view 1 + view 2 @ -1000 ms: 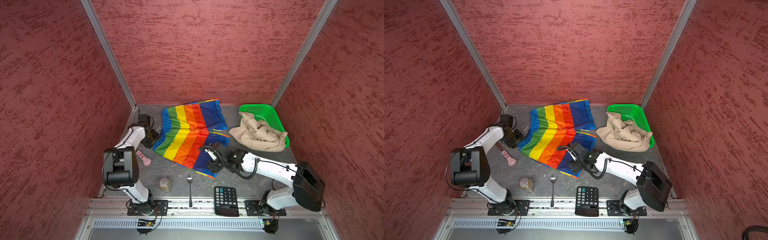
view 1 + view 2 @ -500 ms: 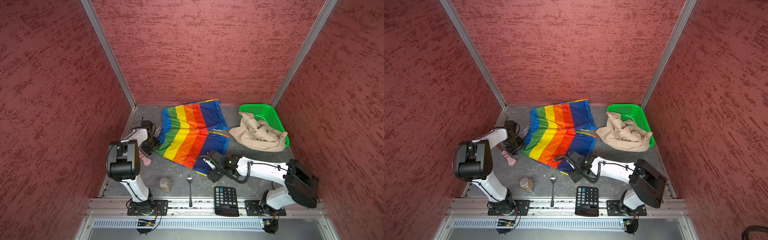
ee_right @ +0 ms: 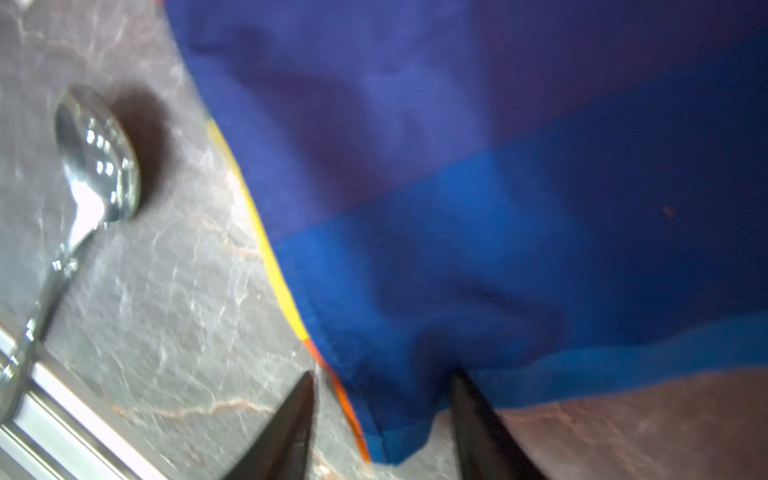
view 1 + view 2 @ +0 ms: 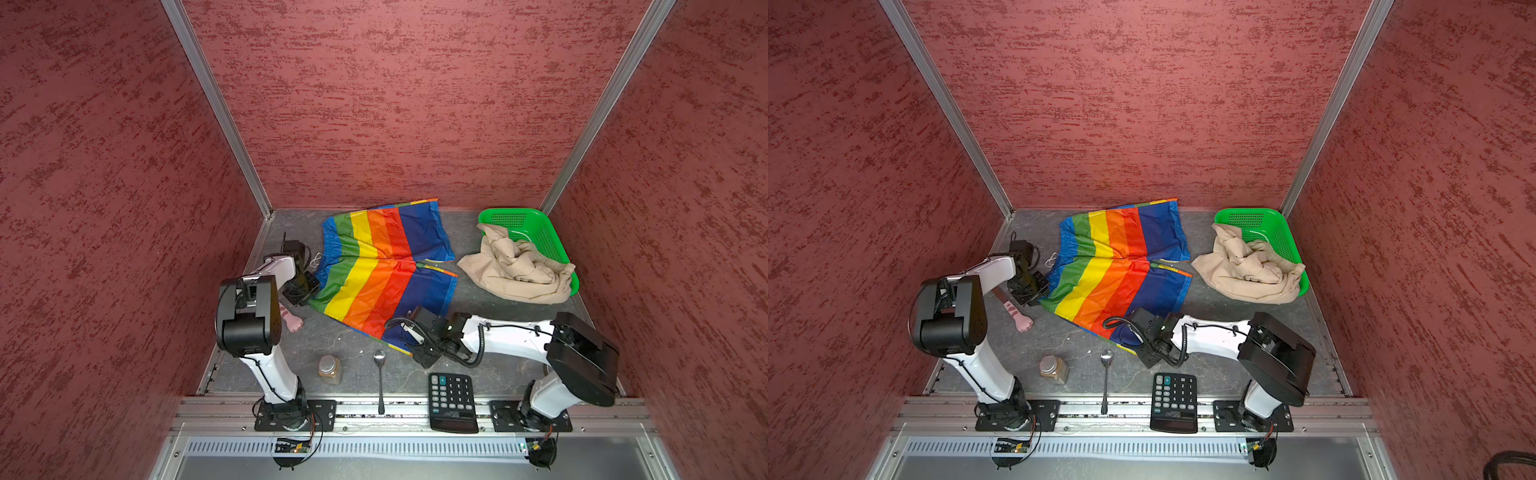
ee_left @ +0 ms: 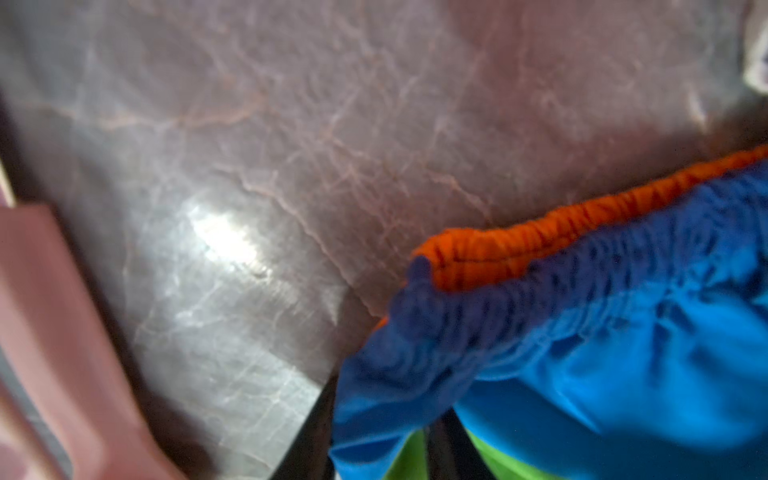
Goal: Fold and stack the shorts
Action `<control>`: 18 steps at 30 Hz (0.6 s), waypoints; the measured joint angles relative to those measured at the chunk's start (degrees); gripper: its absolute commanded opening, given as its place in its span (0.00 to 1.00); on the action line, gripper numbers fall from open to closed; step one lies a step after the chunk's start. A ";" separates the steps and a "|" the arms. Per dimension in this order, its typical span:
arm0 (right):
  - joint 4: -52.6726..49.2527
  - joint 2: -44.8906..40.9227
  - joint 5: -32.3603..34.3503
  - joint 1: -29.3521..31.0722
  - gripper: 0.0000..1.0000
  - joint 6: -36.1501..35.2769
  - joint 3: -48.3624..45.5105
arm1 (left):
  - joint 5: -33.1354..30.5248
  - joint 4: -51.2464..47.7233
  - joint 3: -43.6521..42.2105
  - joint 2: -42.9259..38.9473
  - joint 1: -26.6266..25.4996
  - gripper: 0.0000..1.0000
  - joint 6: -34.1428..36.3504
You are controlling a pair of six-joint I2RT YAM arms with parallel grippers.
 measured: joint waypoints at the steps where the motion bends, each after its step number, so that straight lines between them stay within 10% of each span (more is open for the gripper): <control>1: 0.46 -0.09 1.03 -0.02 0.07 0.31 -0.24 | 0.04 0.13 0.00 0.02 0.00 0.11 -0.15; 18: -4.92 -30.40 19.80 -5.42 0.00 4.79 8.00 | 1.77 -10.51 5.66 -19.96 -2.45 0.00 -0.83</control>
